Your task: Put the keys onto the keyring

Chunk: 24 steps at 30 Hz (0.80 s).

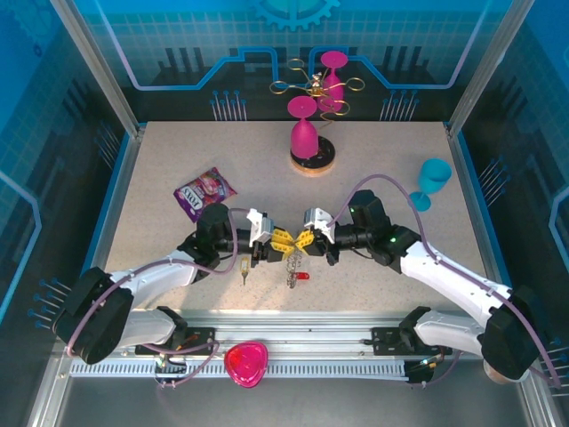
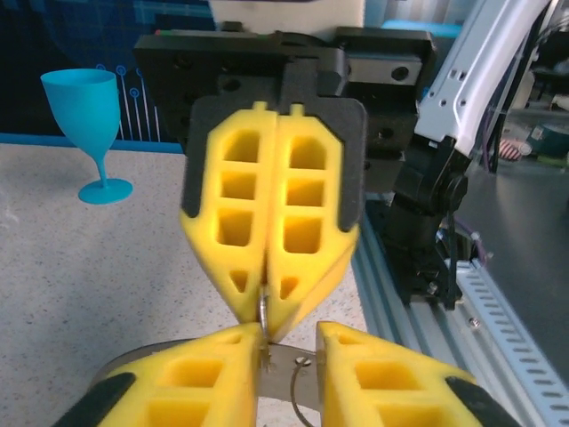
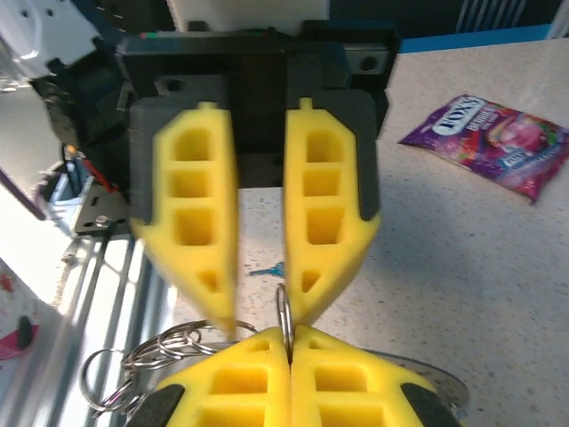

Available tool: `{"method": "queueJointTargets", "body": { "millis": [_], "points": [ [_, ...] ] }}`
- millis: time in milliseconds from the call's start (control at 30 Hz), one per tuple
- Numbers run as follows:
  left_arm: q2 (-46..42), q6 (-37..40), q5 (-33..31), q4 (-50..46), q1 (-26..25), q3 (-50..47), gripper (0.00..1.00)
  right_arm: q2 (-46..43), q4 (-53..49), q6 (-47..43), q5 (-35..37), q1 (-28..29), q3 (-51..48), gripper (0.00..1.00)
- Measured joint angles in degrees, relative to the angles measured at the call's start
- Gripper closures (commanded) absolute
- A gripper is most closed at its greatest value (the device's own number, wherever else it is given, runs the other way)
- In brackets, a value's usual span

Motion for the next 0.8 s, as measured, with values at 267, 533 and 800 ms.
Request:
{"method": "queueJointTargets", "body": {
  "millis": [267,533,800],
  "points": [
    [-7.6,0.6,-7.3,-5.7,1.9,-0.7,0.35,-3.4,-2.2,-1.8,5.8,0.3,-3.2,1.0],
    [-13.0,-6.2,-30.9,-28.2,2.3,4.4,0.34,-3.1,-5.9,-3.7,5.8,0.3,-2.5,1.0],
    [-10.7,-21.6,-47.1,-53.1,2.4,12.5,0.4,-2.3,-6.3,-3.7,5.7,0.3,-1.6,1.0]
  ]
}}
